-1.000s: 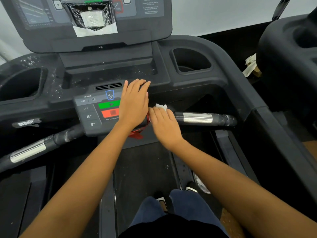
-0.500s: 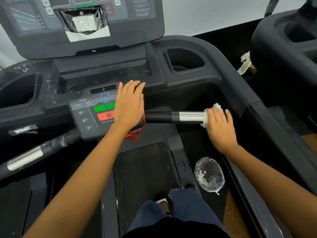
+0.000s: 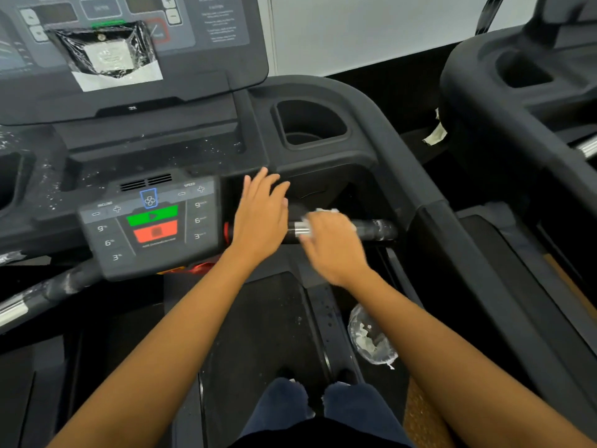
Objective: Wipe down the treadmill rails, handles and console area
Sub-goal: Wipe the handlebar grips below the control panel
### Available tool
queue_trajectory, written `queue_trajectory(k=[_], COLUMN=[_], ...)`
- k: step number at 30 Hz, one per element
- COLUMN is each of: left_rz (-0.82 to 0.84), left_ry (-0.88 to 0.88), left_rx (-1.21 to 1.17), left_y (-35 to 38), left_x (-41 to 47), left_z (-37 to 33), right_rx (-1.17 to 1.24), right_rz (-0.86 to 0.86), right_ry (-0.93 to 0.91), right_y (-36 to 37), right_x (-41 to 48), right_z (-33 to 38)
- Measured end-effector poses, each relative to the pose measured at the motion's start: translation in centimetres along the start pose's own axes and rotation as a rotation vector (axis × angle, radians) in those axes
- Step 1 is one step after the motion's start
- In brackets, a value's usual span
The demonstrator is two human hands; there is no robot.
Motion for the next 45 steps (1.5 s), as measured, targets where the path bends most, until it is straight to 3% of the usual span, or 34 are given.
queue_trajectory(k=[5,7,11,12,14,16,18,20,25,28,32,36,43,45], left_rz=[0.131,0.179,0.192,0.192,0.197,0.193,0.197,0.206,0.190,0.179,0.169,0.150,0.151,0.159], left_ry=[-0.097,-0.116,-0.173,-0.179,-0.184,-0.187,-0.190,-0.189,-0.201,-0.197,-0.189,-0.176,-0.188,-0.177], left_rx=[-0.035,0.035,0.037,0.026,0.010,0.018,0.039,0.060,0.102,0.117,0.103,0.102,0.091,0.094], left_y=[2.7,3.4,3.4,3.4,3.3,3.4,3.6,3.8,4.0,4.0,3.8,3.7,3.8,3.8], left_x=[-0.3,-0.6,-0.6,-0.6,-0.5,-0.6,-0.7,-0.8,-0.8,-0.7,-0.8,-1.0,-1.0,-1.1], left_z=[-2.0,-2.2,-1.7,-1.6,-1.5,-1.4,-1.5,-1.7,-1.9,-2.1,-2.1,-2.3,-2.2,-2.2], right_rx=[-0.073,-0.081,0.058,0.070,0.014,-0.093,-0.048,0.061,0.349,0.565,0.373,0.168,-0.043,-0.078], right_rz=[0.001,0.142,0.591,0.626,0.480,0.159,-0.120,-0.247,-0.131,-0.196,-0.090,-0.012,-0.108,0.052], right_ry=[0.316,0.405,0.437,0.455,0.472,0.451,0.432,0.393,0.396,0.496,0.569,0.445,0.209,0.252], right_y=[-0.9,-0.7,0.6,0.7,0.4,0.0,-0.3,0.5,4.8,4.5,4.0,2.9,-1.2,-1.6], right_x=[-2.7,-0.4,2.9,3.1,2.7,1.0,-1.2,-3.2,-7.4,-5.6,-4.4,-5.9,-2.2,-0.1], right_z=[-7.5,-7.7,-8.8,-9.1,-9.1,-7.9,-6.7,-5.9,-5.1,-3.6,-3.5,-4.2,-7.1,-7.6])
Point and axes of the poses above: each hand's wrist, its own x-axis towards the middle knuckle, its own y-axis out of the palm, z = x × y, the point moved 7 cm from there along x, towards the middle knuckle, and after that the axes turned 7 degrees about z, right-handed, at the moved point
